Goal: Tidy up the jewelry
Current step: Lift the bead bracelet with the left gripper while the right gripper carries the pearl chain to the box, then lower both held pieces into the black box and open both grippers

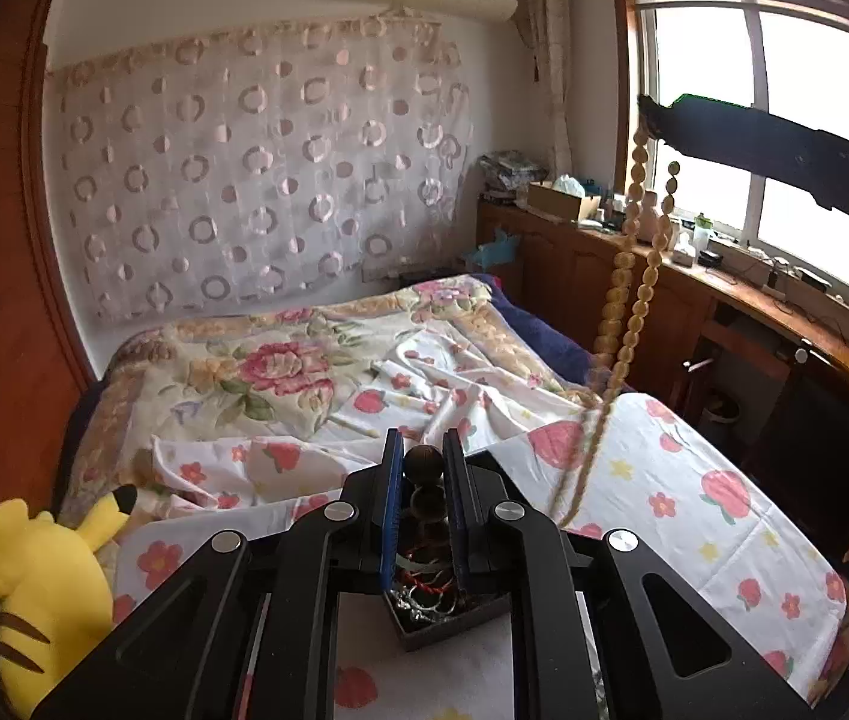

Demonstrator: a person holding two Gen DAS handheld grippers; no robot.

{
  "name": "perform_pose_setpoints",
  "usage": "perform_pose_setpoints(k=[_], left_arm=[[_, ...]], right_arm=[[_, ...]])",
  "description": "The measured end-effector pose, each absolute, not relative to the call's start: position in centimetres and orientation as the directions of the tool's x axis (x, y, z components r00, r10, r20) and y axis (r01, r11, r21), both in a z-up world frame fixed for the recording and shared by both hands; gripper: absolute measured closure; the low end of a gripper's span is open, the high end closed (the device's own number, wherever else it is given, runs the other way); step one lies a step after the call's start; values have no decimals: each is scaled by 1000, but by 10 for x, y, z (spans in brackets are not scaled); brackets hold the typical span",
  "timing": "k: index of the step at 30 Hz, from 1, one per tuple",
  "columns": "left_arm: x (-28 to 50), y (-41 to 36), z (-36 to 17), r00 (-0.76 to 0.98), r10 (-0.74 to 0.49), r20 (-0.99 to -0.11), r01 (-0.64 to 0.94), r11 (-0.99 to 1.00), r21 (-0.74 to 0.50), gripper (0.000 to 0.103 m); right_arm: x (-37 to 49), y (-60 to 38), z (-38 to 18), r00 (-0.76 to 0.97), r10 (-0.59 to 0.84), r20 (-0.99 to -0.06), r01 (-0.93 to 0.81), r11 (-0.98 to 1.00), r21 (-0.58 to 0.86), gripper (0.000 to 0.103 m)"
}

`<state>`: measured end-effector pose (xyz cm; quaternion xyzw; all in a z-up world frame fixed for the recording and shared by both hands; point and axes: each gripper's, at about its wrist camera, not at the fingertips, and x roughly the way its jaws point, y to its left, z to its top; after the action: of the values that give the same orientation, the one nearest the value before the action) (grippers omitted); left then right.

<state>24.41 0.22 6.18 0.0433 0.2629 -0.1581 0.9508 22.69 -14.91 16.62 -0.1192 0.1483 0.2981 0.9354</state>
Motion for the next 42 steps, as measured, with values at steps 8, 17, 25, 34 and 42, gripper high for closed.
perform_pose_setpoints(k=[8,17,25,34,42], left_arm=[[266,3,35,787,-268,-556,307,951,-24,91],[289,2,3,756,-254,-604,298,954,-28,91],[299,5,-19,733,-248,-634,290,956,-38,91],[300,1,-33,718,-239,-654,283,958,-39,91],[297,-1,-38,712,-235,-662,284,958,-34,91]], right_arm=[[266,-145,138,747,532,-399,-611,785,-98,97],[292,-140,94,707,518,-481,-620,782,-69,97],[304,-147,18,631,491,-600,-610,793,7,97],[307,-145,-41,546,497,-674,-587,802,115,96],[302,-143,-46,545,491,-680,-575,809,123,95]])
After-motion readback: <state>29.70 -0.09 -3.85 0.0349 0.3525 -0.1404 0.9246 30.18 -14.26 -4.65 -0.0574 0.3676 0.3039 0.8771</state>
